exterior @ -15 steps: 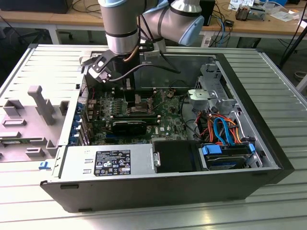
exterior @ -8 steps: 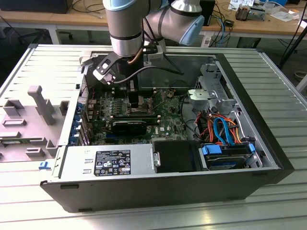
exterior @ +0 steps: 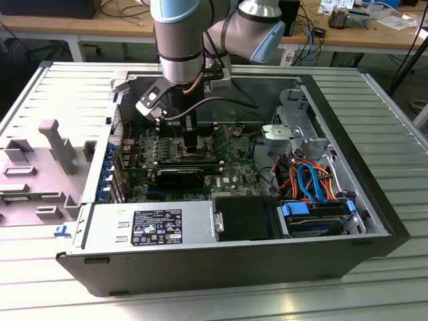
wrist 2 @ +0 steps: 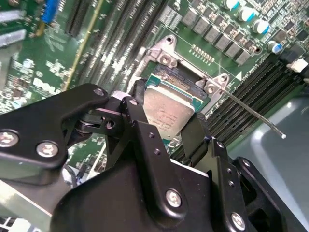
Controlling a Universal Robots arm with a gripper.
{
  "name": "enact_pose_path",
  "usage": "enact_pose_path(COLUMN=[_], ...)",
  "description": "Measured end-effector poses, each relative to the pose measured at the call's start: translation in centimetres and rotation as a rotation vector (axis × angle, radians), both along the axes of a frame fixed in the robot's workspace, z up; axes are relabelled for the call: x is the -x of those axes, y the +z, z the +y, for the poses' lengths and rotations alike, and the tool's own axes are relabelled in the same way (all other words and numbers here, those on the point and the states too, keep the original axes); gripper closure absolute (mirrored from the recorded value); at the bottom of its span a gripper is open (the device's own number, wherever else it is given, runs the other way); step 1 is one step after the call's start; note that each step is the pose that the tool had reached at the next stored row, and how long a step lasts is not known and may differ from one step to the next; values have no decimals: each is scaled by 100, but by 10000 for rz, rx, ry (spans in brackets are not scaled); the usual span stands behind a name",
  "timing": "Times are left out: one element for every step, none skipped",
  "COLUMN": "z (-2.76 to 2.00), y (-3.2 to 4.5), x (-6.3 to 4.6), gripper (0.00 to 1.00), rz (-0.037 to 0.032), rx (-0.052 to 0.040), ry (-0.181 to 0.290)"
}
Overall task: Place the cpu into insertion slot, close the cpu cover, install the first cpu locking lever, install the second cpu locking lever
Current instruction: 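Place the cpu into insertion slot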
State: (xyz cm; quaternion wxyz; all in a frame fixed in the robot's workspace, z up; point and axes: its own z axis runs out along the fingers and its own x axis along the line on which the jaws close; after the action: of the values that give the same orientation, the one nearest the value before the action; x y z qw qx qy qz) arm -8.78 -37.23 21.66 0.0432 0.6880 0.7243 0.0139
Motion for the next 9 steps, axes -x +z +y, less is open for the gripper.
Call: enact_pose_path(z=[11,18,18,19,18,19,19,19,21], y=[-15,-39,-74,-105,-129,-137,-140,-141,-143], x=[-1,-3,-4,-12,-37,-41,-41,-41,-40], gripper=[45,45,45,45,45,45,45,45,45], rz=[0,0,1,2,7,7,9,9,8], rx=[-1,-11,-18,-20,-25,-28,-26,-26,-28], ry=[0,1,0,2,-1,-5,-26,-54,-103])
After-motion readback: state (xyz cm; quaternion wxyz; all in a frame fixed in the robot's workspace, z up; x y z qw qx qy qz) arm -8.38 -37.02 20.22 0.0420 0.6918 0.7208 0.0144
